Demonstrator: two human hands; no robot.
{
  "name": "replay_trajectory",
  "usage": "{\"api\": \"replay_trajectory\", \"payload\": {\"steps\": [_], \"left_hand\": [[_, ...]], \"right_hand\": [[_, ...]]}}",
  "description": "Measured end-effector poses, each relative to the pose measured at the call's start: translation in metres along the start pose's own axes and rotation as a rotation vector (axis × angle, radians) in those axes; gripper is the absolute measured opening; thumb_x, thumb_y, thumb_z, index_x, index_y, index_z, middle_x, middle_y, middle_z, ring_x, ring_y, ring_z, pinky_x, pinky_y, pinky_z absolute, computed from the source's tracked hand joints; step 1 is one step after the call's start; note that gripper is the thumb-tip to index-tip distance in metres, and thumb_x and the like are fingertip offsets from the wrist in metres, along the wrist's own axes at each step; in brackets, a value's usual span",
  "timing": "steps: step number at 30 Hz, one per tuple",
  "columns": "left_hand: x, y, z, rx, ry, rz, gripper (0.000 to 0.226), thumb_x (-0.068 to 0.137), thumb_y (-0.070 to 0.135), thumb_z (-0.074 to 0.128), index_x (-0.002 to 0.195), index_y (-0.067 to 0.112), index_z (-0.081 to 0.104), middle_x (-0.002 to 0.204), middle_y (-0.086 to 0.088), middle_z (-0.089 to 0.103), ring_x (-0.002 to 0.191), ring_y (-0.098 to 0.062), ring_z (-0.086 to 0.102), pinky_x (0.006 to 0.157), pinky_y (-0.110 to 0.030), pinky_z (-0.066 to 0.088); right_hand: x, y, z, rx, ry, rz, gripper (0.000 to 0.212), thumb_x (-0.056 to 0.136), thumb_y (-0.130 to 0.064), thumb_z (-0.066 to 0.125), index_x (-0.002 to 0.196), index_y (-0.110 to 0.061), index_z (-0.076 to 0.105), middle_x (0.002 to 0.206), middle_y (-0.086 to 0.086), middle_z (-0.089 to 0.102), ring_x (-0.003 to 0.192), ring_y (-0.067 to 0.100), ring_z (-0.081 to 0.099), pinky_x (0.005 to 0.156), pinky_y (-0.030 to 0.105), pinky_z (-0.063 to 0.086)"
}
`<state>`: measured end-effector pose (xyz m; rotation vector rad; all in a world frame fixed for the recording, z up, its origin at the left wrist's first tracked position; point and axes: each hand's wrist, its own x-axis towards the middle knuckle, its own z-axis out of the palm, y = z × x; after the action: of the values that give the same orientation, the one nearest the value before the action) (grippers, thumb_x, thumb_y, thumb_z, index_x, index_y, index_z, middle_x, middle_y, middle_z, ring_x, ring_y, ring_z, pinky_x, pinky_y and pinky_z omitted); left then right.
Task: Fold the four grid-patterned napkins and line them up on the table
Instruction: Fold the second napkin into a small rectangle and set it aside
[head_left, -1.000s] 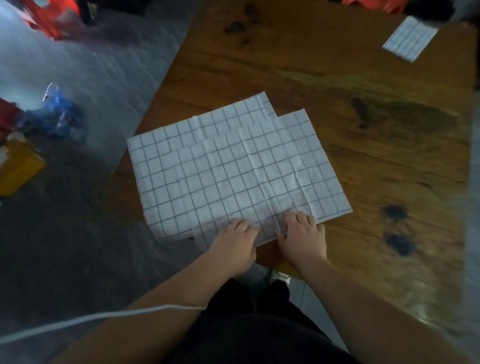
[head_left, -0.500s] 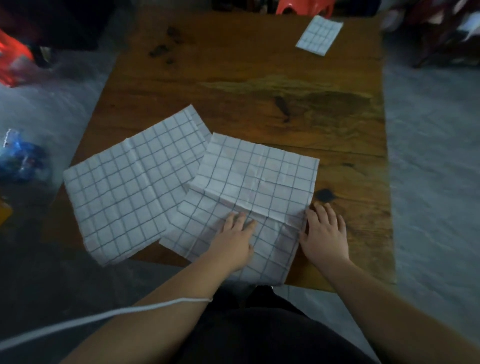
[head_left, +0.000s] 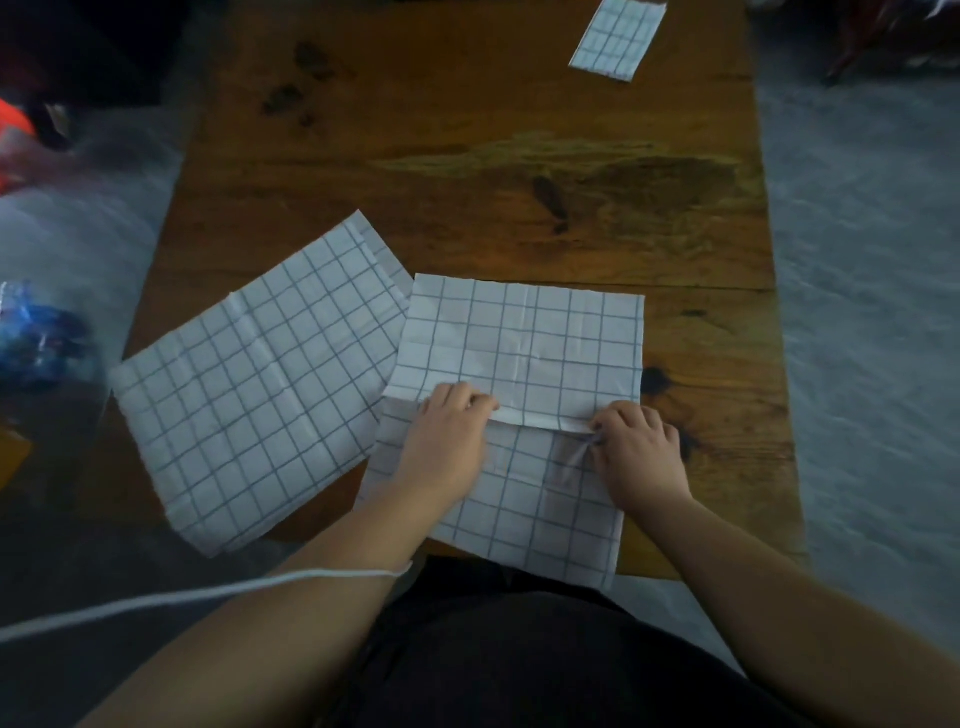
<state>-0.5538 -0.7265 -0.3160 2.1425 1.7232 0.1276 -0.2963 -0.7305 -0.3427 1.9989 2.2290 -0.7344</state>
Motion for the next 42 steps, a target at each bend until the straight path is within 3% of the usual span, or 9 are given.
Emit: {"api": "replay_trajectory", "payload": {"steps": [3, 5, 10, 18, 21, 25, 30, 35, 42], "left_hand": [[0.02, -0.018, 0.0, 0.087, -0.07, 0.021, 0.045, 0.092, 0.013, 0.06, 0.137, 0.021, 0.057, 0.147, -0.003, 0.047, 0.141, -0.028, 0.03, 0.115, -0.046, 0.026], [0.028, -0.029, 0.004, 0.074, -0.165, 0.015, 0.045, 0.096, 0.016, 0.057, 0.14, 0.022, 0.056, 0.153, -0.002, 0.044, 0.146, -0.028, 0.027, 0.118, -0.043, 0.016], [0.031, -0.039, 0.002, 0.013, -0.094, 0.002, 0.025, 0.096, 0.017, 0.059, 0.115, 0.023, 0.073, 0.123, 0.004, 0.069, 0.122, -0.022, 0.055, 0.101, -0.039, 0.037], [0.022, -0.031, -0.053, 0.006, -0.035, 0.045, 0.024, 0.103, 0.027, 0.052, 0.117, 0.027, 0.071, 0.104, 0.009, 0.074, 0.093, -0.011, 0.067, 0.084, -0.031, 0.051], [0.009, -0.028, -0.078, 0.006, -0.042, -0.013, 0.025, 0.103, 0.034, 0.049, 0.12, 0.031, 0.067, 0.11, 0.013, 0.071, 0.096, -0.007, 0.065, 0.086, -0.031, 0.053], [-0.014, -0.017, -0.103, -0.06, -0.055, -0.056, 0.025, 0.103, 0.034, 0.051, 0.123, 0.03, 0.066, 0.11, 0.014, 0.07, 0.096, -0.004, 0.063, 0.086, -0.026, 0.05], [-0.043, -0.008, -0.13, -0.257, -0.111, -0.155, 0.015, 0.099, 0.033, 0.06, 0.111, 0.039, 0.067, 0.102, 0.021, 0.066, 0.097, 0.003, 0.059, 0.088, -0.026, 0.049], [-0.04, -0.009, -0.157, -0.444, -0.005, -0.239, 0.012, 0.098, 0.029, 0.061, 0.1, 0.038, 0.07, 0.098, 0.021, 0.067, 0.096, 0.006, 0.057, 0.078, -0.018, 0.041], [0.037, -0.043, -0.111, -0.444, 0.003, -0.361, 0.005, 0.096, 0.033, 0.065, 0.094, 0.031, 0.07, 0.092, 0.016, 0.067, 0.091, -0.003, 0.061, 0.073, -0.025, 0.044]], "right_hand": [[0.007, -0.004, -0.007, -0.026, -0.072, 0.044, 0.026, 0.095, -0.03, 0.059, 0.12, -0.027, 0.054, 0.13, -0.003, 0.047, 0.125, 0.026, 0.04, 0.101, 0.048, 0.037], [0.01, -0.007, -0.011, -0.041, -0.11, 0.063, 0.029, 0.094, -0.028, 0.06, 0.122, -0.028, 0.053, 0.132, -0.003, 0.046, 0.127, 0.026, 0.039, 0.102, 0.048, 0.037], [0.015, -0.015, -0.019, -0.053, -0.119, 0.072, 0.031, 0.097, -0.038, 0.052, 0.127, -0.028, 0.053, 0.133, -0.001, 0.047, 0.126, 0.027, 0.041, 0.102, 0.05, 0.037], [0.008, -0.009, -0.057, 0.041, -0.02, 0.035, 0.026, 0.106, -0.031, 0.046, 0.118, -0.035, 0.068, 0.119, -0.012, 0.068, 0.113, 0.017, 0.058, 0.098, 0.046, 0.038], [-0.004, -0.003, -0.088, 0.144, 0.019, 0.074, 0.024, 0.103, -0.03, 0.053, 0.118, -0.033, 0.072, 0.105, -0.01, 0.074, 0.09, 0.013, 0.064, 0.081, 0.036, 0.052], [-0.028, 0.003, -0.128, 0.322, 0.005, 0.11, 0.015, 0.1, -0.031, 0.062, 0.11, -0.035, 0.073, 0.086, -0.021, 0.065, 0.074, 0.005, 0.063, 0.061, 0.025, 0.052], [-0.058, 0.004, -0.168, 0.576, 0.04, 0.083, 0.013, 0.094, -0.022, 0.073, 0.088, -0.034, 0.073, 0.085, -0.009, 0.072, 0.079, 0.012, 0.067, 0.06, 0.024, 0.047], [-0.054, 0.001, -0.184, 0.771, 0.108, 0.137, 0.012, 0.093, -0.021, 0.072, 0.081, -0.019, 0.072, 0.072, -0.005, 0.069, 0.063, 0.004, 0.063, 0.055, 0.024, 0.043], [0.028, 0.01, -0.138, 0.604, 0.112, 0.32, 0.019, 0.096, -0.029, 0.067, 0.085, -0.014, 0.067, 0.08, 0.005, 0.066, 0.075, 0.021, 0.06, 0.059, 0.031, 0.04]]}}
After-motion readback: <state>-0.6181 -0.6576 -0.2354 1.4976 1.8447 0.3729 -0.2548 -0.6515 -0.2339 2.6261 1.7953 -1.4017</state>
